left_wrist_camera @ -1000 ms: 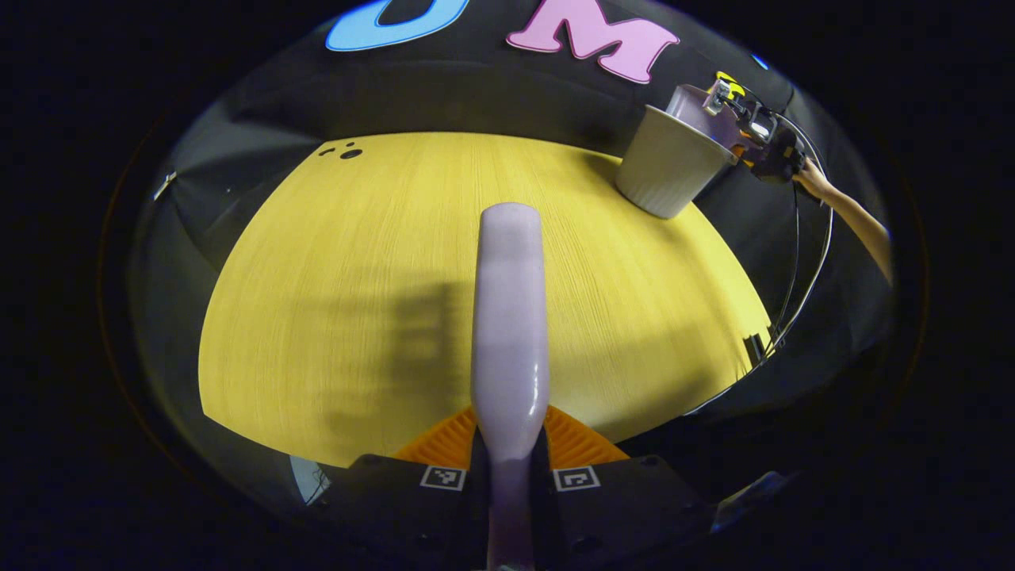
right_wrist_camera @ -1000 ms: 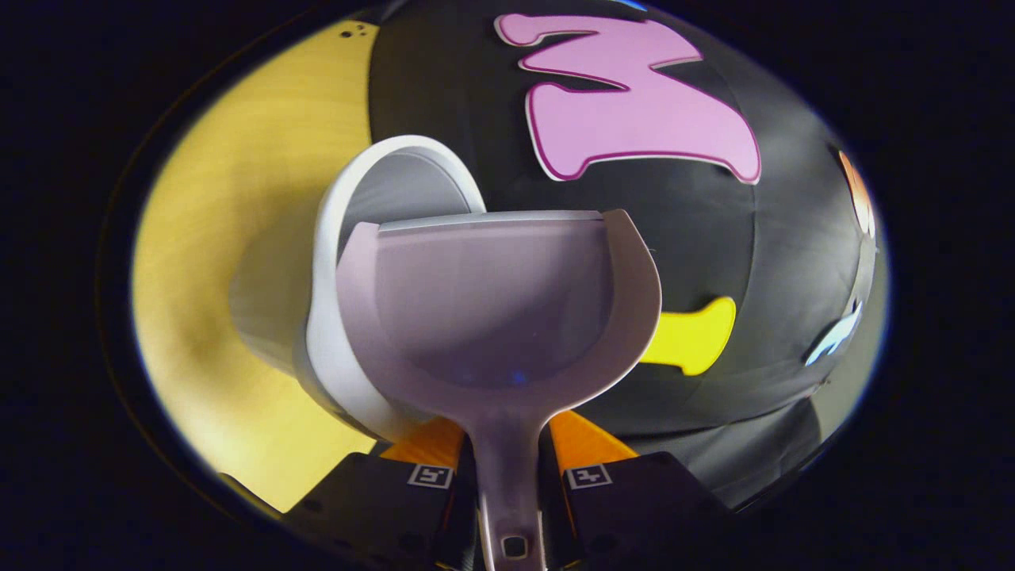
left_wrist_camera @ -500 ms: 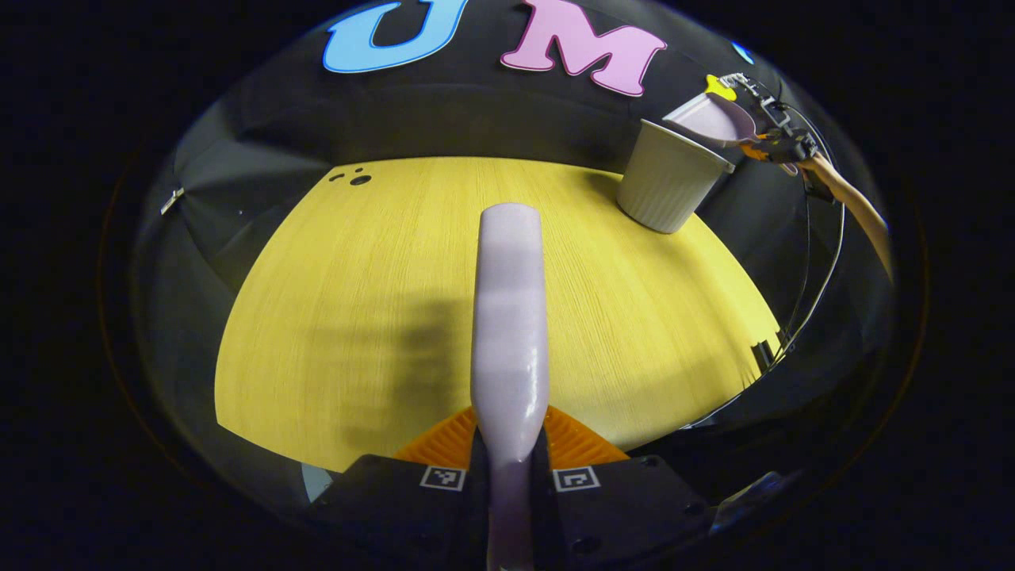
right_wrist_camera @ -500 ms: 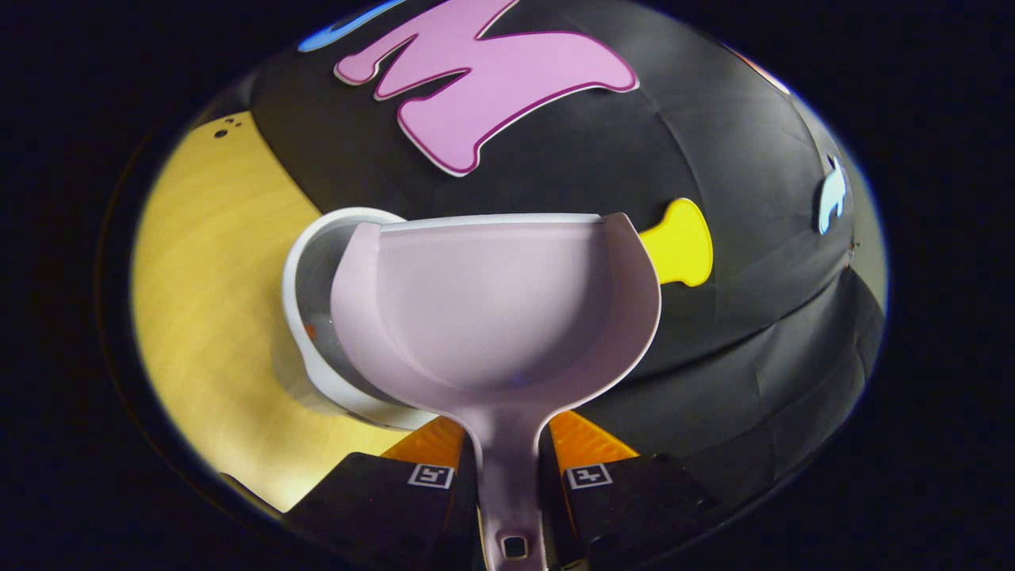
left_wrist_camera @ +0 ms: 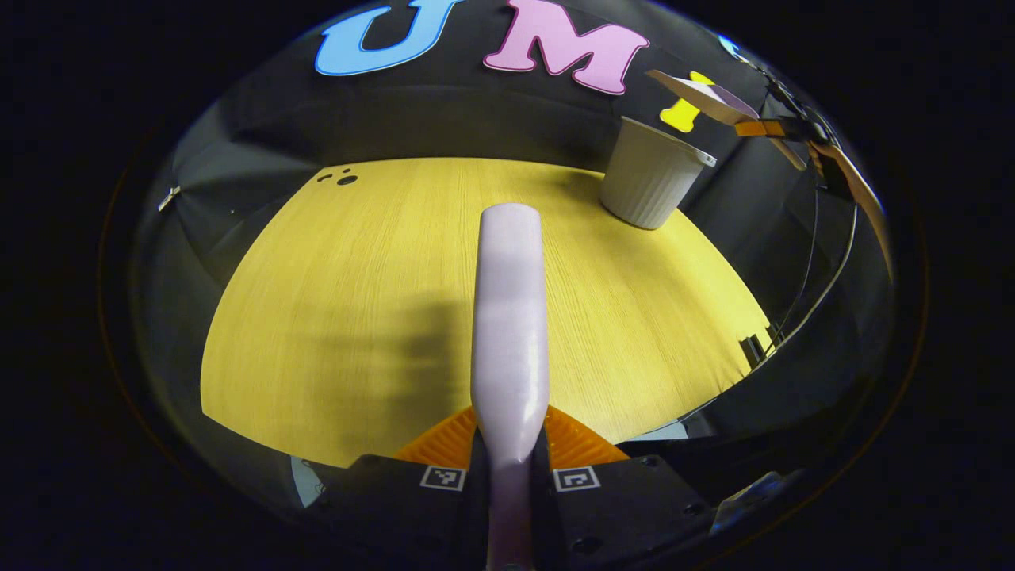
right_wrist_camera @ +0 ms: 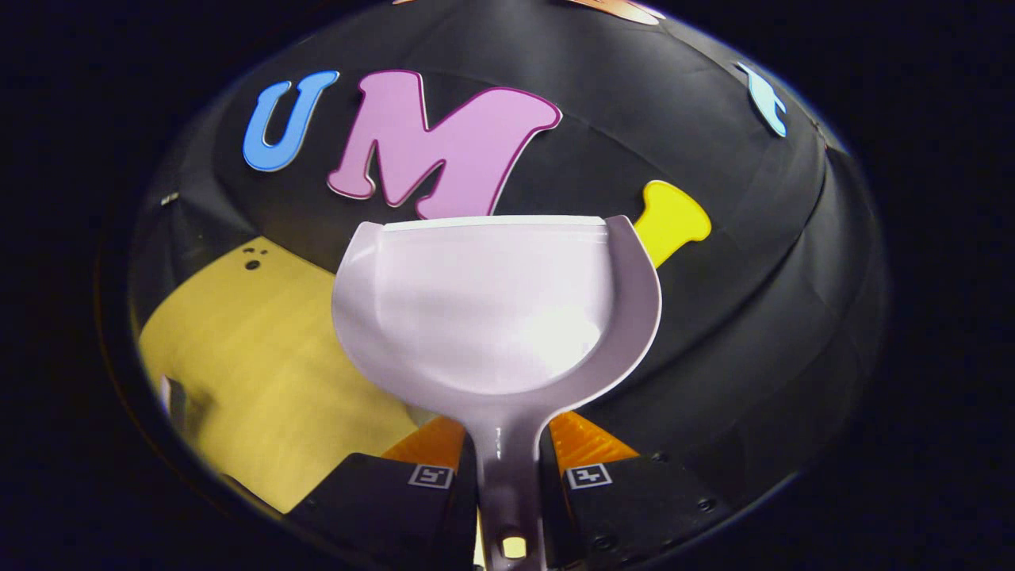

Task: Pick up the small broom and dustpan from the desktop, sweep the trash into the dustpan with the broom, and then empty the trash into the garbage bin.

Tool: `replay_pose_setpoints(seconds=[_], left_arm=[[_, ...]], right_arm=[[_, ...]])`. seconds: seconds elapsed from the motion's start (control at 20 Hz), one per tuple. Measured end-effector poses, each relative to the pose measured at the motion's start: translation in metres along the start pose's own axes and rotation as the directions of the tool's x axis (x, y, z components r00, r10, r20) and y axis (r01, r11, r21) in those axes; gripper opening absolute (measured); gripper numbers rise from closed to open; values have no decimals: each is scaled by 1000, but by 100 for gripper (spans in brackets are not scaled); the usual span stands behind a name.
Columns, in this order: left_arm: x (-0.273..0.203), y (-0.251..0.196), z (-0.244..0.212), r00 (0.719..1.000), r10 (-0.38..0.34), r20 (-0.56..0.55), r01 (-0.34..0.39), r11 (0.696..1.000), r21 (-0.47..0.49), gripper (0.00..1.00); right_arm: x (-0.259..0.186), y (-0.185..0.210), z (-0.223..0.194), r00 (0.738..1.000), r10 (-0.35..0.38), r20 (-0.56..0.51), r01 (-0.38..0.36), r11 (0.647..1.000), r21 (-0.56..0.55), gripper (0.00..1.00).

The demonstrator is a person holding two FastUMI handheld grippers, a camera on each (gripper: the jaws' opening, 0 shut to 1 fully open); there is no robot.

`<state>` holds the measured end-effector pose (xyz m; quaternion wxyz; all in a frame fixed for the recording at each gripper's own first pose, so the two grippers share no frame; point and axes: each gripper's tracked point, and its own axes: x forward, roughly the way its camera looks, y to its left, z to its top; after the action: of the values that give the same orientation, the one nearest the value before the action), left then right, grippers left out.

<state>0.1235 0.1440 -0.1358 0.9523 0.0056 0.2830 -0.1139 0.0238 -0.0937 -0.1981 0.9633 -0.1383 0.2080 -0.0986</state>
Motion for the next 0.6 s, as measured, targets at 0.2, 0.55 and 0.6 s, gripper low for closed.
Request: replay_pose_setpoints(seconds=[0.2,0.55,0.6], left_arm=[[4,-6,5,1000,-2,30,3,1000,-20,26],[22,10,18,998,44,37,-44,999,-4,26],[26,14,20,998,51,35,-51,999,-7,25]], right_arm=[[-1,6,3,994,110,-6,-110,994,25,36],[-3,17,-15,932,334,-141,-320,940,116,34],[-2,18,-18,923,347,-169,-330,936,121,34]])
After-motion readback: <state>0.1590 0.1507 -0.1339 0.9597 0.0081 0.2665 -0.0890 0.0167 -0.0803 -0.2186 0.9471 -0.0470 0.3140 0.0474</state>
